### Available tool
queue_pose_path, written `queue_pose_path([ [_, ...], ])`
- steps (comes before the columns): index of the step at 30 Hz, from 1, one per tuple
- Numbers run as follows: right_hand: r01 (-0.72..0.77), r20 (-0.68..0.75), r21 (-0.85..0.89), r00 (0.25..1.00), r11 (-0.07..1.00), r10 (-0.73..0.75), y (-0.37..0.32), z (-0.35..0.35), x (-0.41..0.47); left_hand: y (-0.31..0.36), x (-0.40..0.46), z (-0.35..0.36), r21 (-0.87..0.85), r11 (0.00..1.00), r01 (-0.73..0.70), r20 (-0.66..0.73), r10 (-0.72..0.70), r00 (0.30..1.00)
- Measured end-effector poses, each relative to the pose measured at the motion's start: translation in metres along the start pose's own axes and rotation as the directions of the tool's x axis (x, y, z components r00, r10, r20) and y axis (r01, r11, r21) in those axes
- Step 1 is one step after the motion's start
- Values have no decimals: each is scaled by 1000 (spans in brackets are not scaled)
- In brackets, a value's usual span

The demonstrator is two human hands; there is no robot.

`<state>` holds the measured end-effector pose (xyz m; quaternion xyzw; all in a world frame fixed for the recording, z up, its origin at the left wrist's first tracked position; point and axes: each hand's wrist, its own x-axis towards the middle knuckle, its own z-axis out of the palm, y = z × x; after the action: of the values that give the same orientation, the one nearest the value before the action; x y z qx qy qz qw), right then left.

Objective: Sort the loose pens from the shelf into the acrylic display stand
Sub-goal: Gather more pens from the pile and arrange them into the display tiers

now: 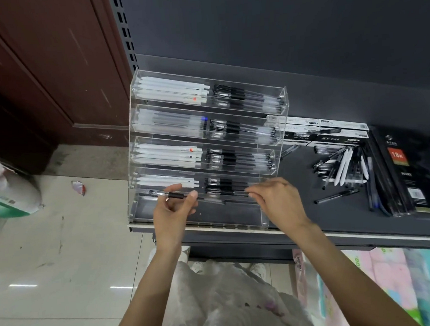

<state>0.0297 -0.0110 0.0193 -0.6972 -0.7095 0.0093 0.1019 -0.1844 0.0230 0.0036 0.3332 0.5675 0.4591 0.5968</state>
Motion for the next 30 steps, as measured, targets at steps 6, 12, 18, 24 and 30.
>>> queue_pose_path([
  [6,115,209,-129,974,985,-87,-1,2,9,4,0,4,-99,995,-6,49,11,999],
  [12,-22,48,322,999,947,7,-14,-16,3,1,2,13,-61,998,0,87,5,996],
  [18,49,-77,274,997,961,-29,-24,-19,4,6,-2,38,2,999,-54,187,52,981],
  [24,31,-37,166,999,986,-26,-16,-17,8,8,6,43,14,999,-38,104,37,994],
  [30,-2,-103,164,995,986,19,-17,-9,21,6,11,49,72,997,-26,100,18,995],
])
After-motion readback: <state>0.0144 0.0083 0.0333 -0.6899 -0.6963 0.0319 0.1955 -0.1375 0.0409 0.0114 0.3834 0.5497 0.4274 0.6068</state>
